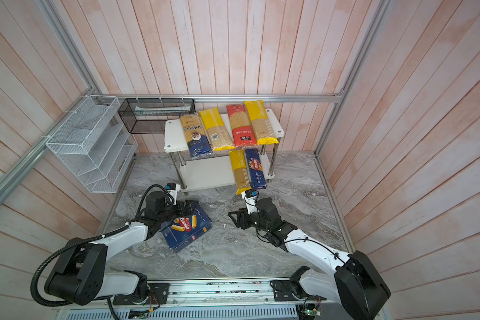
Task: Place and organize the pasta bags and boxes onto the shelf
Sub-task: 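Grasp the blue rigatoni box with the left gripper while the right grips its other end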
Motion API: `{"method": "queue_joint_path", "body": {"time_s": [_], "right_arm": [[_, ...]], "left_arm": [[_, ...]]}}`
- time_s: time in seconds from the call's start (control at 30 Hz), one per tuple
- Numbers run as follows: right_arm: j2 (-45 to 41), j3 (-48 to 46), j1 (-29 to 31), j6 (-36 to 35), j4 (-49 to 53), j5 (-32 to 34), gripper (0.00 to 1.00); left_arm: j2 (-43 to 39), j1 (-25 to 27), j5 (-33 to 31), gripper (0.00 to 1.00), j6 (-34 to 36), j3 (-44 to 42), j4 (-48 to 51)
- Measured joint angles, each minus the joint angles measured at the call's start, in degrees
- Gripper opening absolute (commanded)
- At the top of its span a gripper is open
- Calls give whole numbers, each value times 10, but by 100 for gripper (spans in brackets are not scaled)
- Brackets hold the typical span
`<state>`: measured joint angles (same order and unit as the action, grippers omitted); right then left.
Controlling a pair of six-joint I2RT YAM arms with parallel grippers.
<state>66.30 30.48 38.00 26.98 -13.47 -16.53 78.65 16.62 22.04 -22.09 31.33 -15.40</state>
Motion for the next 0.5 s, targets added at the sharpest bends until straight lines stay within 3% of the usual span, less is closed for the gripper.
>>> {"method": "queue_joint_path", "body": {"time_s": [0.13,0.27,0.5], "right_arm": [[19,16,0,-9,11,-3,65],[59,47,0,-21,20,-19,65],[135,106,37,-45,23,-30,66]], "left_arm": [[-4,47,0,100,-7,2,-5],[-25,63,-8,100,-10,2,17],[-188,64,-134,100,-37,6,195]]}}
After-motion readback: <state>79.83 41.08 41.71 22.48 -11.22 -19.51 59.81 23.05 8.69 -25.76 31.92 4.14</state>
